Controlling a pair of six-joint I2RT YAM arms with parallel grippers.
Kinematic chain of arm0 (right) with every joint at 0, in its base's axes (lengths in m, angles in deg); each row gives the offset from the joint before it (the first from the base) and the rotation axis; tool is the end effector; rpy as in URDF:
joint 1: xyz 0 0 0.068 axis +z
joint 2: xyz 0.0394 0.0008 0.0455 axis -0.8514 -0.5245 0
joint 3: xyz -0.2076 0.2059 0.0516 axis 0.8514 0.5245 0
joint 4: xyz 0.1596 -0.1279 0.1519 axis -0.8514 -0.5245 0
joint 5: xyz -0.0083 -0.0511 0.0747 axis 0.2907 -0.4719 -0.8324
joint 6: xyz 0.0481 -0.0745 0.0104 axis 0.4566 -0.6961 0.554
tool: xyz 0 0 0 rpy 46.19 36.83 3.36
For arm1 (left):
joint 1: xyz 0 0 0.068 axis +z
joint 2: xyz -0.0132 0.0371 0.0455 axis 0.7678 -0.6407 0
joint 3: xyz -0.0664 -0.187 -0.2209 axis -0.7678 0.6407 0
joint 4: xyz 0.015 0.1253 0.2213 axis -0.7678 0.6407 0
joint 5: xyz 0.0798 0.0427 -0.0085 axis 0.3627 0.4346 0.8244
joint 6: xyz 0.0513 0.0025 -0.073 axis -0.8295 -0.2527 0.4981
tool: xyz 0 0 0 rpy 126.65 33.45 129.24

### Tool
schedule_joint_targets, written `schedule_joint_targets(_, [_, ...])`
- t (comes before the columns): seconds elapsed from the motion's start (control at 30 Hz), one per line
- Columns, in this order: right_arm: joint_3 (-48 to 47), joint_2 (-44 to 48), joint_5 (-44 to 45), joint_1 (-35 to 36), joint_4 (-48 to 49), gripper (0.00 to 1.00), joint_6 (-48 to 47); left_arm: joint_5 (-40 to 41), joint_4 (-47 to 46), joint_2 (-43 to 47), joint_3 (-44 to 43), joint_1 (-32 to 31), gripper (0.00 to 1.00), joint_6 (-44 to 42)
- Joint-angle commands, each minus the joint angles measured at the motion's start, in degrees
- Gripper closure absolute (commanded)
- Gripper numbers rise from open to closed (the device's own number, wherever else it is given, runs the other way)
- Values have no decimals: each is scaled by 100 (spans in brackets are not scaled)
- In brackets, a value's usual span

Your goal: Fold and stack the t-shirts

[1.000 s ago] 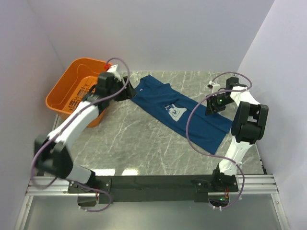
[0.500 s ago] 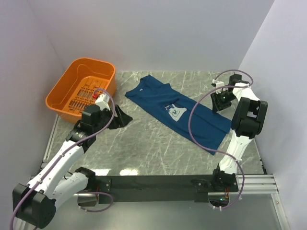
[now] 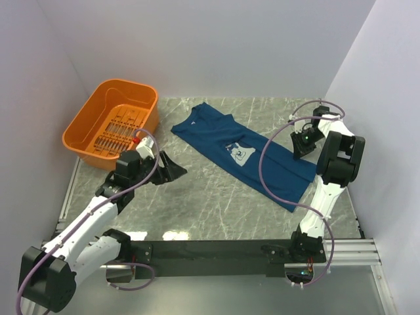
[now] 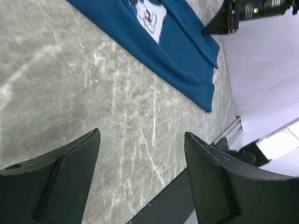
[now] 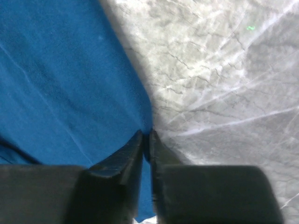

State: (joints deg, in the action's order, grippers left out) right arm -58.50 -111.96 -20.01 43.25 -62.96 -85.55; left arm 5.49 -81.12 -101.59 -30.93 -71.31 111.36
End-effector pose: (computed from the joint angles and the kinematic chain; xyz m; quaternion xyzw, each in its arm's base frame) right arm 0.4222 -0.0839 0.1465 -0.2287 0.9537 0.1345 0.1414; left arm 0.1934 -0.1081 0.2537 -0.0481 0.8277 -0.4236 0.3648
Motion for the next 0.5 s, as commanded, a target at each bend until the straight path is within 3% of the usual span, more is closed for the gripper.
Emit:
schedule_joint_targets(0.0, [-35,-9,54,-176,-91,87,36,-200,-557,-68,101,-161,22,259])
schedule_joint_targets(0.1, [35,61,27,-352,-56,96,72,-95,-671,-234,119,-407,22,355])
schedule_joint_targets(0.2, [359,254,9,-518,5,100,63,72,-970,-576,101,-872,22,531])
schedule_joint_targets(0.43, [1581,939,238,-1011,436,100,204,740,-1909,-1991,-381,-2417,23,1075])
schedule_joint_targets(0.47, [1774,1019,151,-1072,436,89,169,862,-2189,-2428,-469,-2560,23,1163])
